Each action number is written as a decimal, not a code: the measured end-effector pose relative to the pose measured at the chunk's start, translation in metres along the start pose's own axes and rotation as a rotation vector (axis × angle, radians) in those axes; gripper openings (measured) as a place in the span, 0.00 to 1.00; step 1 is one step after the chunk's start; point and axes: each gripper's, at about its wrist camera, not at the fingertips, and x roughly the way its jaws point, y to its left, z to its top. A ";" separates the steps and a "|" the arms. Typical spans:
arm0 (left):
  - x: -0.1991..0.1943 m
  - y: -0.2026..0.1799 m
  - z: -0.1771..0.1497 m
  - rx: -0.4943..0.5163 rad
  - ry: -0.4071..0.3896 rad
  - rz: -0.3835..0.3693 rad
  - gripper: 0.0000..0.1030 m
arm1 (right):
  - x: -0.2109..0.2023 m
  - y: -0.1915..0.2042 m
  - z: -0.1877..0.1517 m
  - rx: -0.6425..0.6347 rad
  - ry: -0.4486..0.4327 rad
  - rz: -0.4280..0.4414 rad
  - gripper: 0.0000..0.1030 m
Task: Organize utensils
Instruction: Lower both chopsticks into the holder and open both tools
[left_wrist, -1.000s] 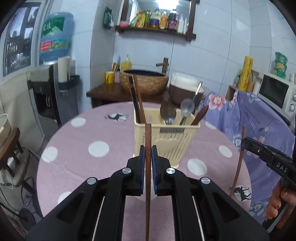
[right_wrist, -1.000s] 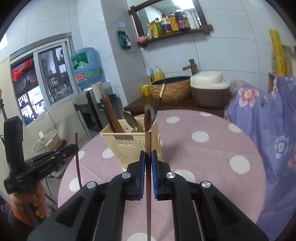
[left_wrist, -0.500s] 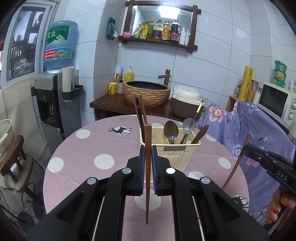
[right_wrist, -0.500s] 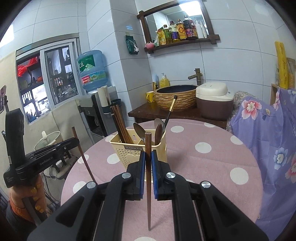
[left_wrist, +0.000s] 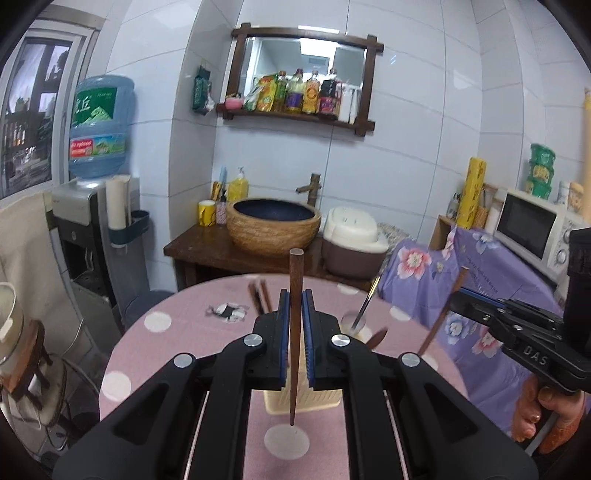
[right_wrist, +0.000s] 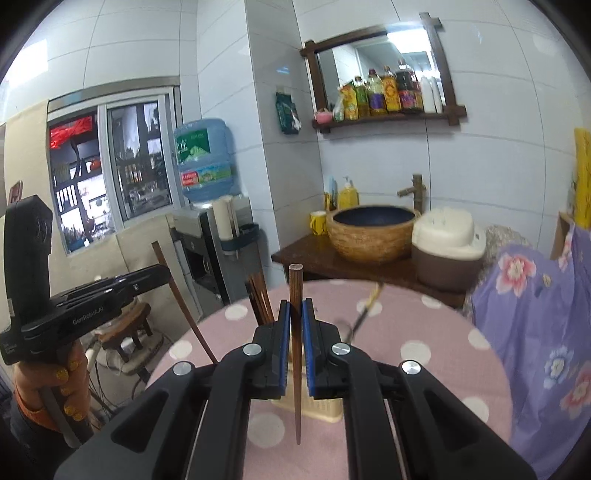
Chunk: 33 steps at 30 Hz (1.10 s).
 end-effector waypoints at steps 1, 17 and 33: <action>-0.003 -0.001 0.012 0.003 -0.017 -0.004 0.07 | 0.000 0.003 0.013 -0.012 -0.015 -0.005 0.08; 0.097 0.008 0.005 -0.065 0.054 0.062 0.07 | 0.077 -0.009 -0.001 0.003 0.023 -0.111 0.08; 0.115 0.020 -0.072 -0.056 0.121 0.071 0.06 | 0.083 -0.001 -0.041 -0.028 0.027 -0.140 0.12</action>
